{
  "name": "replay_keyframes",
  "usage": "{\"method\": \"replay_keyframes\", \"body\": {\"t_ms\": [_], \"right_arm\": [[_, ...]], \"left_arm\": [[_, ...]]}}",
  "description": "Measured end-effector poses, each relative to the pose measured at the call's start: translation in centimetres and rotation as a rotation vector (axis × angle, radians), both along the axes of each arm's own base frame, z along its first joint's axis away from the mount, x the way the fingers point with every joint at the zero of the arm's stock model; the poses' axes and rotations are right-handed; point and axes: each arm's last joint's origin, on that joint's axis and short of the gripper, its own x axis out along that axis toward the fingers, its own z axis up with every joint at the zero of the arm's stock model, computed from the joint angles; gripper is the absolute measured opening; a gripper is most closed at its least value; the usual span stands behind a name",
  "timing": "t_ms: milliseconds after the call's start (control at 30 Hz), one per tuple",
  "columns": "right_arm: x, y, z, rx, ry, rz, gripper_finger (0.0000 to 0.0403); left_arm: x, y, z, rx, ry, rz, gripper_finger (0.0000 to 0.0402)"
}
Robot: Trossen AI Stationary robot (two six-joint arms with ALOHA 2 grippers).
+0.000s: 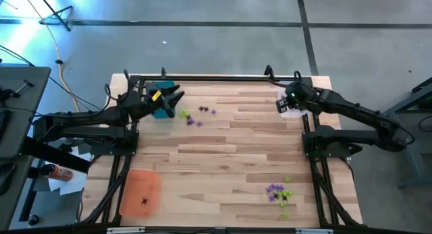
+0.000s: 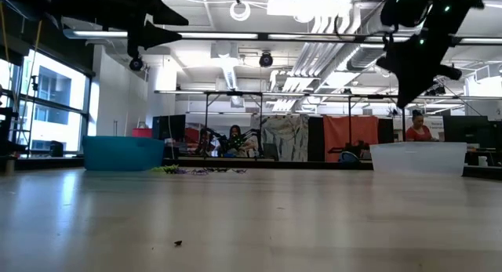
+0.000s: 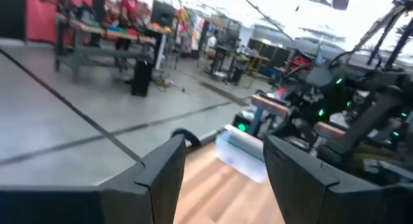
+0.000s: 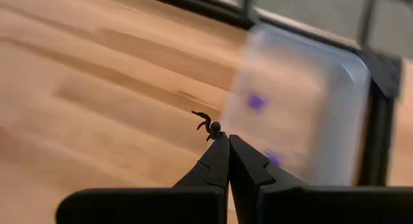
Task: Sort Halloween decoration
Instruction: Put the black spider toy into the orange bin
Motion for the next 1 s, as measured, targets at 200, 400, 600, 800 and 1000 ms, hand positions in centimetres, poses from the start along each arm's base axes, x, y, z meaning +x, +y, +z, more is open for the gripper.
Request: {"method": "replay_keyframes", "body": {"t_ms": [200, 400, 600, 800, 1000], "right_arm": [[2.8, -2.0, 1.0, -0.032, -0.280, 0.068, 0.0000], [6.4, -2.6, 4.4, -0.224, -0.709, 0.274, 0.0000], [9.6, -1.5, 4.9, -0.246, -0.873, 0.446, 0.0000], [13.4, 1.8, 3.7, -0.163, -0.951, 0.630, 0.0000], [15.3, 5.4, 4.1, -0.196, -1.067, 0.782, 0.0000]], "left_arm": [[-0.2, 0.5, 0.1, 0.033, 0.017, 0.040, 0.0195], [-0.9, 1.1, 0.5, 0.042, -0.011, 0.031, 0.0195], [-1.6, 0.8, 1.1, 0.099, -0.024, -0.149, 0.0195], [-1.7, 0.5, 1.0, 0.049, -0.033, -0.265, 0.0195], [-0.1, -1.1, 0.9, -0.027, -0.067, -0.480, 0.0195]]}}
